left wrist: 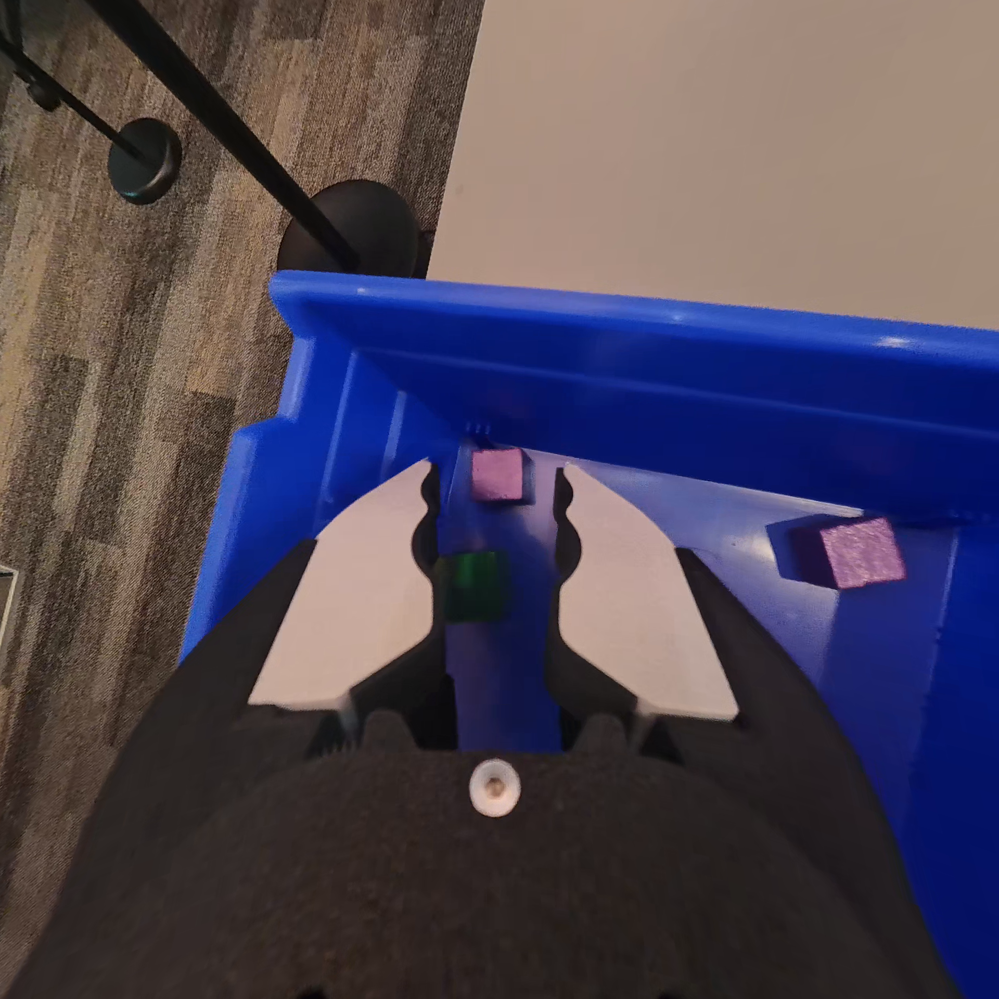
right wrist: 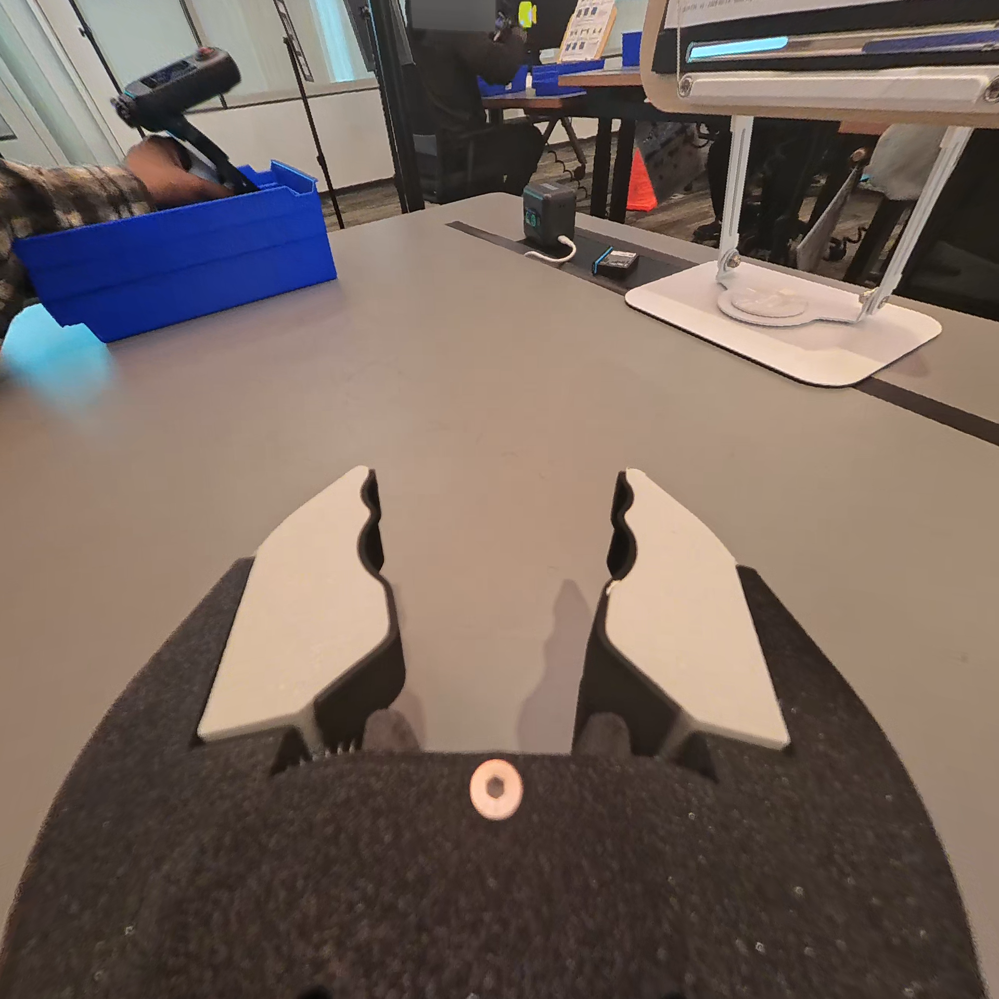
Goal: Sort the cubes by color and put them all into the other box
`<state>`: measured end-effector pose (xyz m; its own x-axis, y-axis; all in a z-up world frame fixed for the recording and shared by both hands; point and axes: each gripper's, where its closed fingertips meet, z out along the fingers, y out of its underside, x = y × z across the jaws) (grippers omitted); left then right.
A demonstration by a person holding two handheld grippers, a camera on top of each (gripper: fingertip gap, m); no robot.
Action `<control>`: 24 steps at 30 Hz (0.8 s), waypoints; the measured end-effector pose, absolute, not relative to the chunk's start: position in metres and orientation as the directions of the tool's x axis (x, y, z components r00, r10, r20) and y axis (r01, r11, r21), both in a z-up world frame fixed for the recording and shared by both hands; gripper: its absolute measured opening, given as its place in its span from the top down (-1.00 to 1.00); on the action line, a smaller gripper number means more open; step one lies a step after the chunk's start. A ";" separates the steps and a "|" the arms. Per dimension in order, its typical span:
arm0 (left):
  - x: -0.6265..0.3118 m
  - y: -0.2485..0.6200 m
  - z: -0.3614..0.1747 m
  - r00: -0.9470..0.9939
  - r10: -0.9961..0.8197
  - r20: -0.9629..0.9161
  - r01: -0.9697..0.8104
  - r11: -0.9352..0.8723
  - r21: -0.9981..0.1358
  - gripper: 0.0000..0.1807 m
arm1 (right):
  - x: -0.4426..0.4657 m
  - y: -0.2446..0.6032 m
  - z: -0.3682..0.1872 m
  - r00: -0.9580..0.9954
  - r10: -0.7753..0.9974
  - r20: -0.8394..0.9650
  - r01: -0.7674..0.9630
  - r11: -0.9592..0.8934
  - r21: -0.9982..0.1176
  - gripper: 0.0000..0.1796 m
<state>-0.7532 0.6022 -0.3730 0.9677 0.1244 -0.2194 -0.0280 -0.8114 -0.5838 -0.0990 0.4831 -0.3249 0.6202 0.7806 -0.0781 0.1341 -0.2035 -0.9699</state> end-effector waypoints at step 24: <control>-0.735 0.599 -0.309 0.969 -0.054 -0.240 -0.207 -0.708 -0.675 0.76 | -0.095 0.484 -0.321 0.611 0.778 -0.145 0.067 -0.233 -0.970 0.11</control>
